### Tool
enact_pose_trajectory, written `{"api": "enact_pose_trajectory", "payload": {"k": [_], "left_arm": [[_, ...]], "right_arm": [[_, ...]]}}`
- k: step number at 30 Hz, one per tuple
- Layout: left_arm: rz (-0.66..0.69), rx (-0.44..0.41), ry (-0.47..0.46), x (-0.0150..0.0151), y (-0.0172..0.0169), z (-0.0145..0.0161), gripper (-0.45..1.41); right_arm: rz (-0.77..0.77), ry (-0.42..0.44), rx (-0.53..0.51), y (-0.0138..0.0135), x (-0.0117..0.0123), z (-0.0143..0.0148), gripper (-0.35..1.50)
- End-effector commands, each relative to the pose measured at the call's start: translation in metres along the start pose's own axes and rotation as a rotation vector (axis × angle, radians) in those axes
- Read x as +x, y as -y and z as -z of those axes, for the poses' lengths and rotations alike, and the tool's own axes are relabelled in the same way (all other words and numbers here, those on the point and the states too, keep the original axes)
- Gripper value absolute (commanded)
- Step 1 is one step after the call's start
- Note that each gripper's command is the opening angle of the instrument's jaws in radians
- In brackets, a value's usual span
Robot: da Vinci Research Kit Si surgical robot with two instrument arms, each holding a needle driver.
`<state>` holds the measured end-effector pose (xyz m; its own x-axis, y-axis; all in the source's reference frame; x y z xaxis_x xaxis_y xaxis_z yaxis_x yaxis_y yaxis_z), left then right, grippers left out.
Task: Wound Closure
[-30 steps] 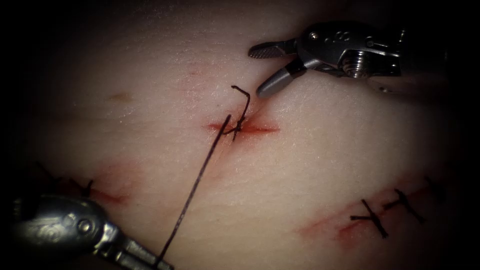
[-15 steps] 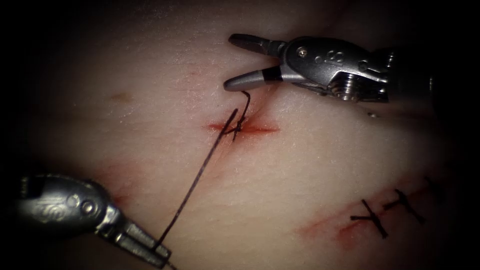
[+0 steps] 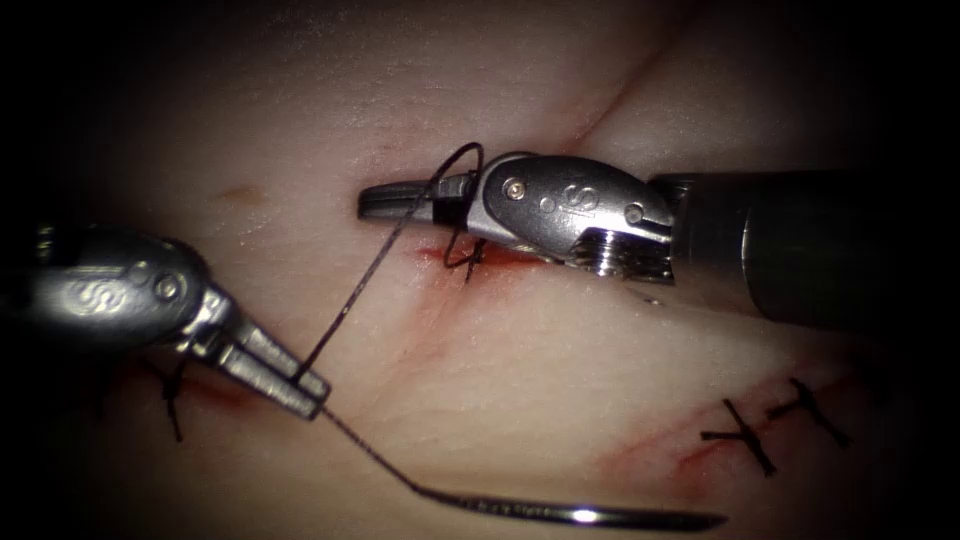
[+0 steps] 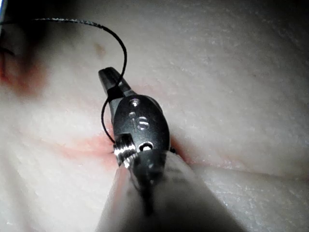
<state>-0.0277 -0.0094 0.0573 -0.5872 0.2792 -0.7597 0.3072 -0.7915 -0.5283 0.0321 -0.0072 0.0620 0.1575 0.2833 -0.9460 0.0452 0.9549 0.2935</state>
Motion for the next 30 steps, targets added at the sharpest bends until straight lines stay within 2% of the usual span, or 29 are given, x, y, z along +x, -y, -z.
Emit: {"api": "enact_pose_trajectory", "payload": {"k": [1,6,14,23,29,30], "left_arm": [[0.013,0.017,0.017,-0.0007,0.0006,-0.0009,-0.45],[0.110,0.098,0.114,-0.0035,0.0032,-0.0011,-0.45],[0.191,0.133,0.130,-0.0055,0.0047,-0.0008,-0.45],[0.214,0.158,0.140,-0.0068,0.0065,-0.0007,-0.45],[0.238,0.187,0.150,-0.0071,0.0072,-0.0024,-0.45],[0.241,0.197,0.152,-0.0072,0.0075,-0.0031,-0.45]], "right_arm": [[0.001,-0.003,0.017,0.0006,-0.0003,-0.0005,-0.35],[0.005,-0.026,0.068,0.0012,0.0001,-0.0004,-0.35],[-0.008,-0.021,0.132,0.0019,0.0010,-0.0002,-0.35],[-0.039,-0.041,0.235,0.0030,0.0019,-0.0003,-0.35],[-0.050,-0.118,0.226,0.0028,0.0026,-0.0008,-0.35],[-0.067,-0.177,0.192,0.0025,0.0028,-0.0008,-0.35]]}}
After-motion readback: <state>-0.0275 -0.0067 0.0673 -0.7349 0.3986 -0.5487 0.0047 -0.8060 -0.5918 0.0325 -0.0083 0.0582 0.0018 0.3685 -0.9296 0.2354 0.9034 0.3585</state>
